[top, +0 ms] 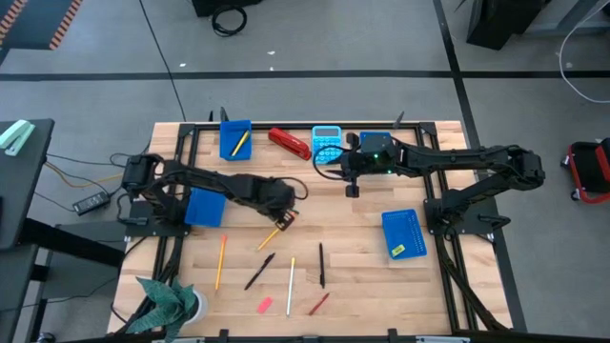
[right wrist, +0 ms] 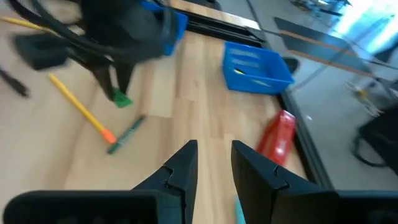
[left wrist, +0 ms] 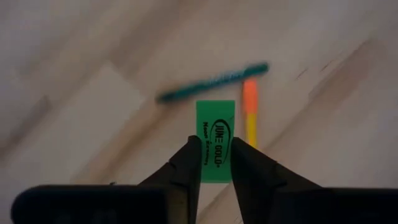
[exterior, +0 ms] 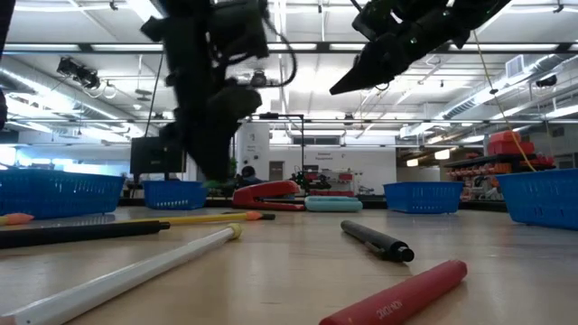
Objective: Sort crayons/erasers/pens/pencils in bins
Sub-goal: Put the green eraser into the bottom right bin
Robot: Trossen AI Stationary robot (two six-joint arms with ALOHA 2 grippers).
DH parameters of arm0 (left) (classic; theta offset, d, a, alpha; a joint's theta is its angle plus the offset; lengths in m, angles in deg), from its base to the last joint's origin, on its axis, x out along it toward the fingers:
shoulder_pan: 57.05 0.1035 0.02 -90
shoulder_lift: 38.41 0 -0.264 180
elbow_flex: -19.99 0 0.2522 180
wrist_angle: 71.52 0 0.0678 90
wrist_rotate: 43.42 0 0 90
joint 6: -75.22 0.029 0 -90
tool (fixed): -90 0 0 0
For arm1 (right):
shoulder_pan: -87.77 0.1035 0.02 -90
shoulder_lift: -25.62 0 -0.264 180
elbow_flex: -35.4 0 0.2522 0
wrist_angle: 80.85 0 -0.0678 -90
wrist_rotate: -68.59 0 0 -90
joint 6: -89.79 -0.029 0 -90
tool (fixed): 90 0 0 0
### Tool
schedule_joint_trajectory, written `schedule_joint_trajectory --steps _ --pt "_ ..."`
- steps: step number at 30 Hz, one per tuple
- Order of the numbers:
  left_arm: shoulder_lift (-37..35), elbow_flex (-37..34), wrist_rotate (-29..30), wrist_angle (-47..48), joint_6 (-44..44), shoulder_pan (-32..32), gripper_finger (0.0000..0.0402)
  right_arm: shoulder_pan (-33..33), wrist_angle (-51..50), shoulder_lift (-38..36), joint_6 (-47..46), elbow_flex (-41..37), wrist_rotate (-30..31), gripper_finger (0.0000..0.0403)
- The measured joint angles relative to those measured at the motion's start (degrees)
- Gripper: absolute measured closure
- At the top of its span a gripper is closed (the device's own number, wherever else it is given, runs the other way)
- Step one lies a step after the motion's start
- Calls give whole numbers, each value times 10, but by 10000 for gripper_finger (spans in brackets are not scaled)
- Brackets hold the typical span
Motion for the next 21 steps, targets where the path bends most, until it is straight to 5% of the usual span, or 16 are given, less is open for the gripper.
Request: schedule_joint_trajectory --steps 11,21 --pt "0 122 61 -46 272 53 314 2 -177 -72 -143 0 2 299" --pt "0 135 61 -242 545 70 321 4 -157 -149 -454 0 -30 299"
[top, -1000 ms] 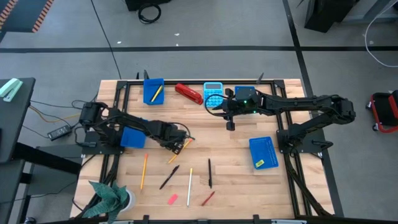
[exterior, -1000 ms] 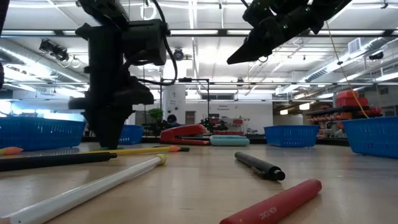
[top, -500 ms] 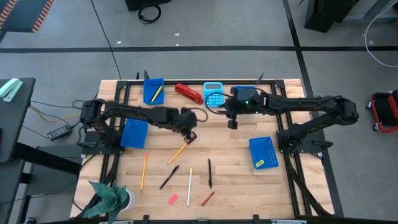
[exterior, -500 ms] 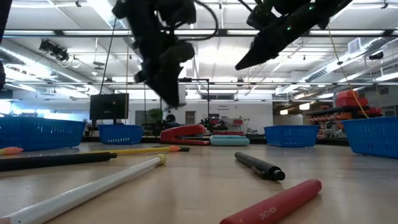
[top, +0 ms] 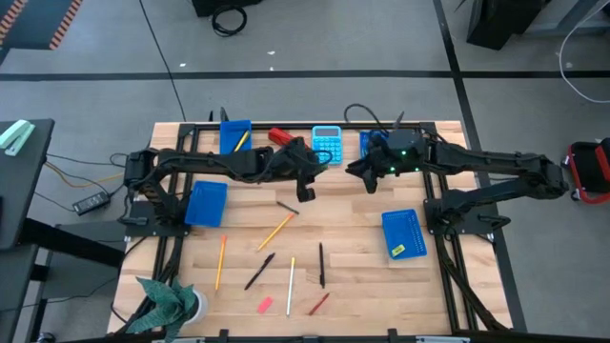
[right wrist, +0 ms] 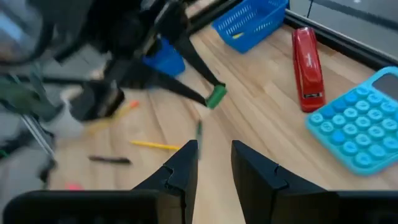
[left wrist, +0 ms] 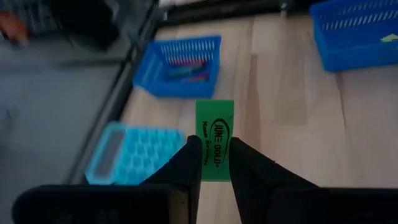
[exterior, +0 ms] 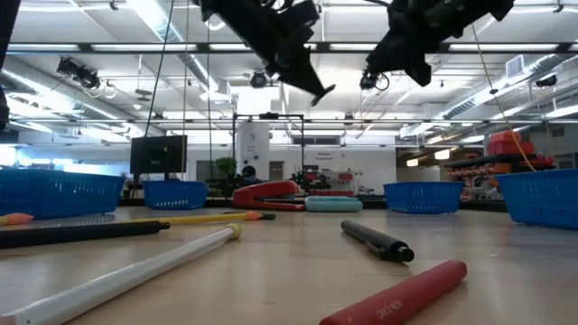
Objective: Sort crayons/erasers/pens/pencils in bins
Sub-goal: Put the green eraser into the bottom right bin
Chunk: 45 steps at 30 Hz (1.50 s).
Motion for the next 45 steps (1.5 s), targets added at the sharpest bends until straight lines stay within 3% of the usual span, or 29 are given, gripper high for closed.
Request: schedule_joint_trajectory --steps 9,14,22,45 --pt "0 0 -1 -105 155 2 322 16 61 38 -102 0 3 299" --pt "0 0 -1 -107 197 10 319 24 92 40 -118 0 58 299" --pt "0 0 -54 -111 203 20 321 24 91 47 -146 0 102 299" --pt "9 -1 -83 -132 233 19 319 23 111 59 -133 0 133 304"
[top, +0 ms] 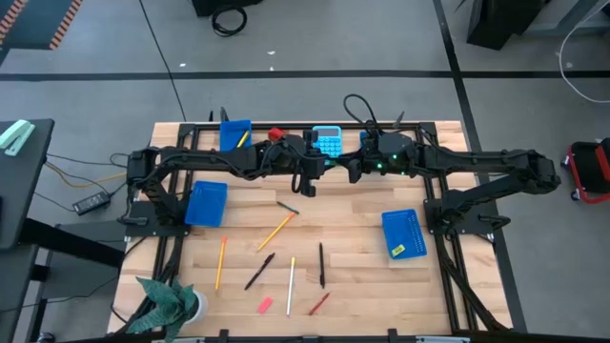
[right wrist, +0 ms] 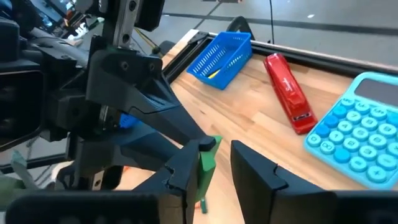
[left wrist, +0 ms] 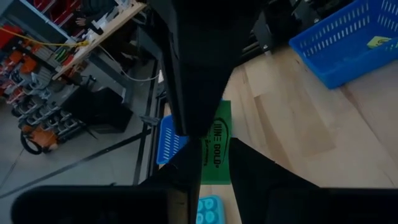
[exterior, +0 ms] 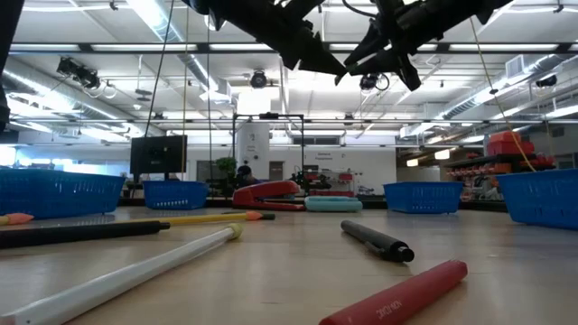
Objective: Sort crayons/erasers/pens/pencils in bins
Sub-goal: Put the green eraser into the bottom right bin
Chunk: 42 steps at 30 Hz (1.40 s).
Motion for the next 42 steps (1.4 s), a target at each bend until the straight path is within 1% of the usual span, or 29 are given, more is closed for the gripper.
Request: schedule_joint_trajectory --steps 5,10,14,23,26,30,31,32,34,36,39,41,42 --pt "0 0 0 -8 0 0 322 0 -4 0 -18 0 -21 312" --pt "0 0 1 -12 12 1 318 0 -6 -1 -19 0 -25 312" --pt "0 0 0 -19 14 6 322 0 -10 0 -21 0 -34 312" --pt "0 0 0 -23 11 10 318 4 -10 0 -17 0 -18 317" --pt "0 0 1 -23 5 10 319 4 -10 -1 -13 0 -19 333" --pt "0 0 0 -29 -17 15 320 4 -13 -2 5 1 -19 373" --pt "0 0 -5 -31 -24 16 318 3 -20 -2 12 2 -19 377" --pt "1 0 -15 -32 -32 19 314 3 -31 -3 16 3 -19 378" --pt "1 0 -39 -52 -55 24 303 4 -94 -6 19 -1 -18 378" --pt "-3 2 -66 -65 -70 31 288 4 -135 -4 14 -2 -13 378" --pt "-1 1 -88 -56 -75 40 264 5 -213 -16 -6 0 -10 378" --pt "-1 1 -100 -53 -89 50 249 12 -275 -19 -34 0 -21 378" --pt "-1 0 -109 -53 -108 56 243 19 -302 -25 -53 0 -38 378"
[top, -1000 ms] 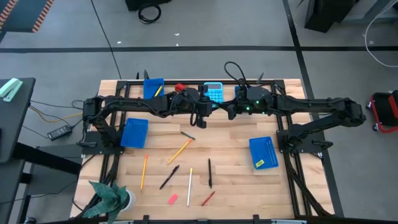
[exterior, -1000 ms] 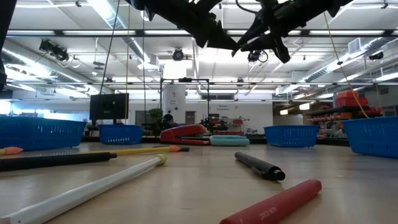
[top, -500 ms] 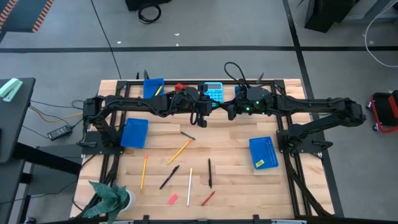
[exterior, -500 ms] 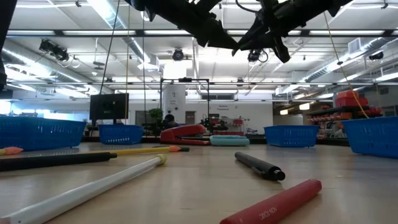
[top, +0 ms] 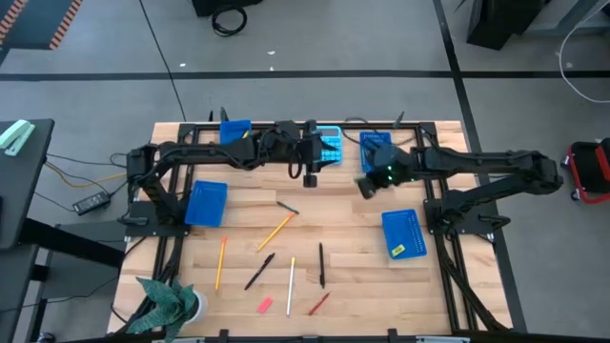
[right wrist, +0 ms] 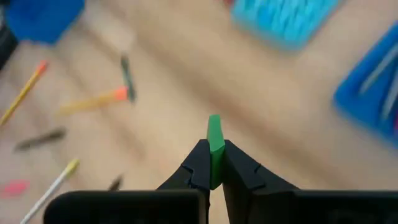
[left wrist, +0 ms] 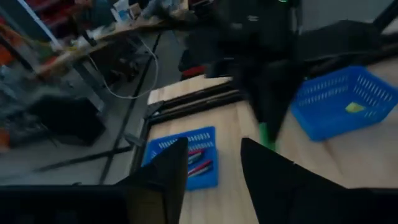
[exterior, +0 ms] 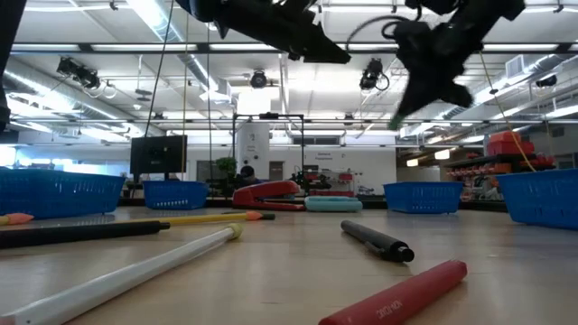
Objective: Sort crayons/erasers/pens/pencils in bins
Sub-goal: Put the green eraser into the bottom right bin
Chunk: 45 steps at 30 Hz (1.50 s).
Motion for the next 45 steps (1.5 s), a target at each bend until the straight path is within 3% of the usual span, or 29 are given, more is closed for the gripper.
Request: schedule_joint_trajectory --steps 5,9,11,15,19,26,33,36,41,45 --pt "18 -49 -90 -64 -65 28 235 39 -124 -22 -102 0 -127 378" --pt "40 -82 -133 -195 -67 26 246 71 -208 -43 -195 0 -231 378" --pt "48 -89 -157 -237 -69 22 254 90 -249 -53 -242 0 -260 378" --pt "59 -88 -197 -309 -65 12 267 123 -309 -56 -311 0 -260 378" --pt "60 -88 -204 -350 -54 6 276 153 -321 -39 -332 0 -204 373" --pt "59 -88 -204 -373 -49 12 273 209 -322 5 -354 0 -170 268" --pt "60 -88 -204 -339 -66 10 267 257 -323 18 -389 0 -93 234" --pt "60 -88 -207 -316 -79 7 271 272 -318 17 -397 0 -12 232" --pt "59 -88 -207 -253 -80 1 283 298 -239 17 -341 0 179 231" --pt "43 -88 -128 -134 -67 -10 292 306 -149 21 -235 0 290 231"
